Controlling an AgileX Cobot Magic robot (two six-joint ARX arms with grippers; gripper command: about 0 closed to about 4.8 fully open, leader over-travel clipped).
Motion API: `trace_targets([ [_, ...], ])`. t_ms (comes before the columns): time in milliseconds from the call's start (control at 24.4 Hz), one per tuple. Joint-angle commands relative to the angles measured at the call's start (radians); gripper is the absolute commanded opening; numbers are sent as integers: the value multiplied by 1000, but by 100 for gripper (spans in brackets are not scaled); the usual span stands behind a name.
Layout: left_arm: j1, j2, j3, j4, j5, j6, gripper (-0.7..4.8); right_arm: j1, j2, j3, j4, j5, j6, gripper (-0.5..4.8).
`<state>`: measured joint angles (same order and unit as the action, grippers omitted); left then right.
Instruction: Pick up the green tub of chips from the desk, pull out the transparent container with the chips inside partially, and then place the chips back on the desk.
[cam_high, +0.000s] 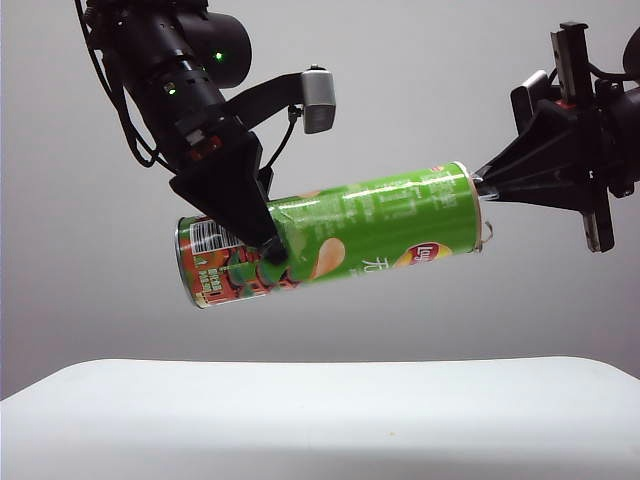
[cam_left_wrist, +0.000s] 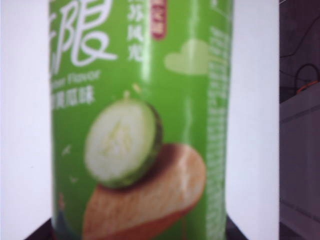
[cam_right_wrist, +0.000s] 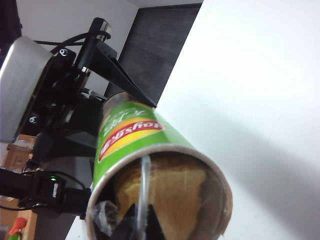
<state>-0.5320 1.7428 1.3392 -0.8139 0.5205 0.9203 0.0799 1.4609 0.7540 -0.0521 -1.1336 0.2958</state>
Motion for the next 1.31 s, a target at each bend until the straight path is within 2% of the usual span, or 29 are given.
trace_targets([
  [41, -5, -8, 3, -19, 60, 14, 333, -3, -3, 5, 23, 13, -13, -7],
  [205, -5, -8, 3, -18, 34, 14, 316, -10, -3, 5, 23, 14, -13, -7],
  [286, -5, -8, 3, -22, -10, 14, 231, -20, -3, 5, 23, 14, -13, -7],
  [368, -5, -8, 3, -26, -31, 14, 210, -32, -3, 5, 24, 11, -13, -7],
  [696, -5, -8, 3, -53, -34, 14, 214, -127, -3, 5, 19, -29, -12, -7],
  [737, -5, -8, 3, -54, -38, 14, 230, -139, -3, 5, 19, -37, -12, -7],
  [900, -5, -8, 3, -50, -38, 14, 282, -141, -3, 5, 18, -44, -12, -7],
  [1105, -5, -8, 3, -34, -37, 11, 282, -137, -3, 5, 15, -66, -12, -3],
  [1228, -5, -8, 3, -29, -38, 15, 282, -137, -3, 5, 2, -106, -13, 95],
  [1310, -5, -8, 3, -13, -38, 15, 282, -137, -3, 5, -20, -125, -13, 108],
])
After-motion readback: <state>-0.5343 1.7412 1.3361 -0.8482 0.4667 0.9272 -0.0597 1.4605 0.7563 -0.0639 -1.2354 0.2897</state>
